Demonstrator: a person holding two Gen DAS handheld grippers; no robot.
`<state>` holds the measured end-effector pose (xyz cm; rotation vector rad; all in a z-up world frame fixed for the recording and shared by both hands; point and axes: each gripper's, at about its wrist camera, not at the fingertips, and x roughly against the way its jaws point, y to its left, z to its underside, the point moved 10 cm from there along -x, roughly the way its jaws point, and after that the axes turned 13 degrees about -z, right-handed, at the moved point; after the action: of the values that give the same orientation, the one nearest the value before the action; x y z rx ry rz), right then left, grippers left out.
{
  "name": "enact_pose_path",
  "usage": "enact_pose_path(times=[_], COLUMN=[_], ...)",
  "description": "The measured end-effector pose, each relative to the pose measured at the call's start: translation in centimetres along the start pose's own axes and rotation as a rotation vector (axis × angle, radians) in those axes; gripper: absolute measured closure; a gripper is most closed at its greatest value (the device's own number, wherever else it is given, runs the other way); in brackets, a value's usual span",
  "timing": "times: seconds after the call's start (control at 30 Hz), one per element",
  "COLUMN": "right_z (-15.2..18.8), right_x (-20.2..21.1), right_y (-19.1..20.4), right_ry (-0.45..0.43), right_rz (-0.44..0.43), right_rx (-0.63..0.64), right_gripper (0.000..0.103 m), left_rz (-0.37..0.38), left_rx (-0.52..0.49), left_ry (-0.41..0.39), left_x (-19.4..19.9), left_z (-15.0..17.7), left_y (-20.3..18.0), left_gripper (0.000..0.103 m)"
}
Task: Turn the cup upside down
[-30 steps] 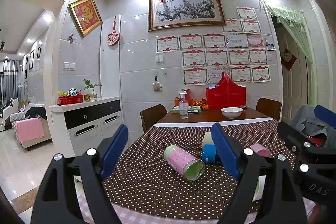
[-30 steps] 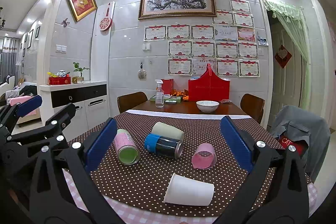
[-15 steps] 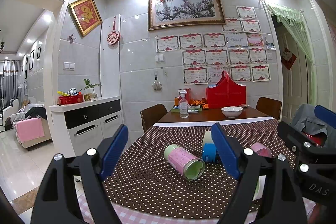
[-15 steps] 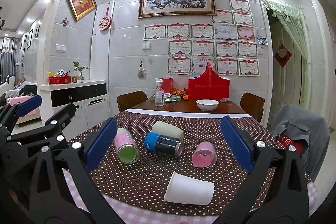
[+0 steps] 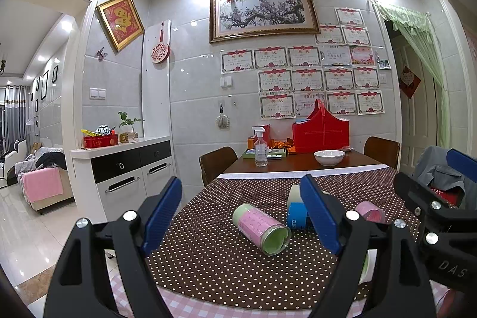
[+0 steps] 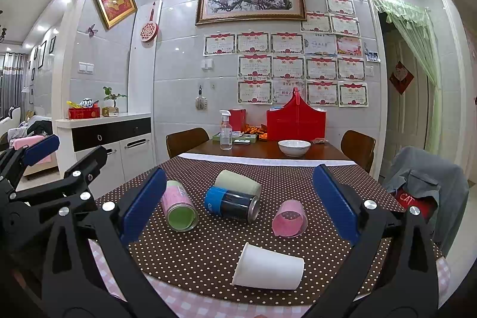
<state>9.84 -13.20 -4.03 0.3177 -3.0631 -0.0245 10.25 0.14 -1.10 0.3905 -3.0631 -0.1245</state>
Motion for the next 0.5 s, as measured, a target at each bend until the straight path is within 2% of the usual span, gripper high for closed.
enact_pose_path(times=[0.5], right_z=[0.00], right_x=[-0.04], right_y=[-0.06], right_ry=[0.003], right_rz=[-0.001], right_rx=[-0.002], right_gripper=[0.006], left_rz=[0.000], left_rx=[-0.001], left_ry=[0.001], left_x=[-0.01], left_z=[-0.01], left_y=[0.01], left_gripper=[0.023])
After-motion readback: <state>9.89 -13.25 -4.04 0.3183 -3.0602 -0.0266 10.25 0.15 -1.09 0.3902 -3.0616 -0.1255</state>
